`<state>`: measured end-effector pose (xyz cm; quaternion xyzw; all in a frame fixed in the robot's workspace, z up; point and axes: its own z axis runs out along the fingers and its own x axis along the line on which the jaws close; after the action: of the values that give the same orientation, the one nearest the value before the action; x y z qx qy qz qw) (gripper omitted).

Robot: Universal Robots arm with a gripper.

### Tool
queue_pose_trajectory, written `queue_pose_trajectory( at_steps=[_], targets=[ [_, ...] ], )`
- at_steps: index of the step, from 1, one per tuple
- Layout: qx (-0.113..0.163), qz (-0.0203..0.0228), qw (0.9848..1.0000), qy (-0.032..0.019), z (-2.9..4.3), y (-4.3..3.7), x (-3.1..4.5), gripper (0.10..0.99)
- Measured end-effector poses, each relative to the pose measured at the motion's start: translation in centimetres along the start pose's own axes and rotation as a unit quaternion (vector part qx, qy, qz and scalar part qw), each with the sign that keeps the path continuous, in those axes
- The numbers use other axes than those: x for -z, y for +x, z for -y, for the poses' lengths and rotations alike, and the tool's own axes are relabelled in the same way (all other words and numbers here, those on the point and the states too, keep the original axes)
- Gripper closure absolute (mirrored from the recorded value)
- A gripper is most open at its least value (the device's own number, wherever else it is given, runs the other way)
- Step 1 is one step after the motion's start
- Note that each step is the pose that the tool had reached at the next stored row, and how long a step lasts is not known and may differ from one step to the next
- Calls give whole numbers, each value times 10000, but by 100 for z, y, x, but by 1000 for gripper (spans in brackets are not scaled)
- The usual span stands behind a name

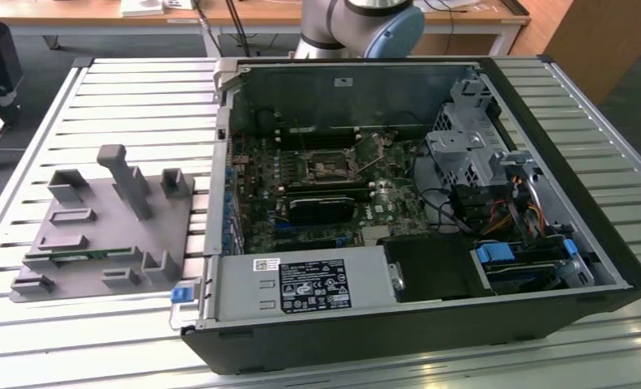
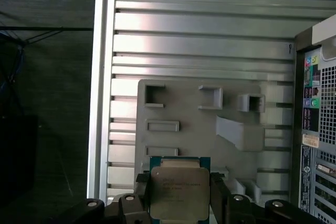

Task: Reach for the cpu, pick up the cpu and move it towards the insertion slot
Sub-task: 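Pick up the cpu and move it towards the insertion slot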

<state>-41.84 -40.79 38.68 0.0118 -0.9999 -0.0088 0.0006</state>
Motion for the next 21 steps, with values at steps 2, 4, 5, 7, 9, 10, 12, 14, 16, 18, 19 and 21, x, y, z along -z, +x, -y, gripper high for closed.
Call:
queue_pose_trajectory(
  at_steps=[2,4,5,7,9,10,12,14,16,18,19,21],
  targets=[
    [0,-1,10000,0,1,-54,1,541],
    [0,-1,10000,1,3,-114,1,541],
    [0,0,10000,0,3,-140,1,541],
    [0,0,10000,0,4,-186,0,541],
    [0,-1,10000,0,5,-232,1,541],
    [0,-1,10000,0,6,-256,1,541],
    [0,0,10000,0,7,-309,1,541],
    [0,0,10000,0,8,-361,1,541],
    [0,-1,10000,0,10,-416,1,541],
    [0,0,10000,0,11,-469,1,541],
    [0,0,10000,0,11,-494,1,541],
    [0,-1,10000,0,13,-550,1,541]
  ],
)
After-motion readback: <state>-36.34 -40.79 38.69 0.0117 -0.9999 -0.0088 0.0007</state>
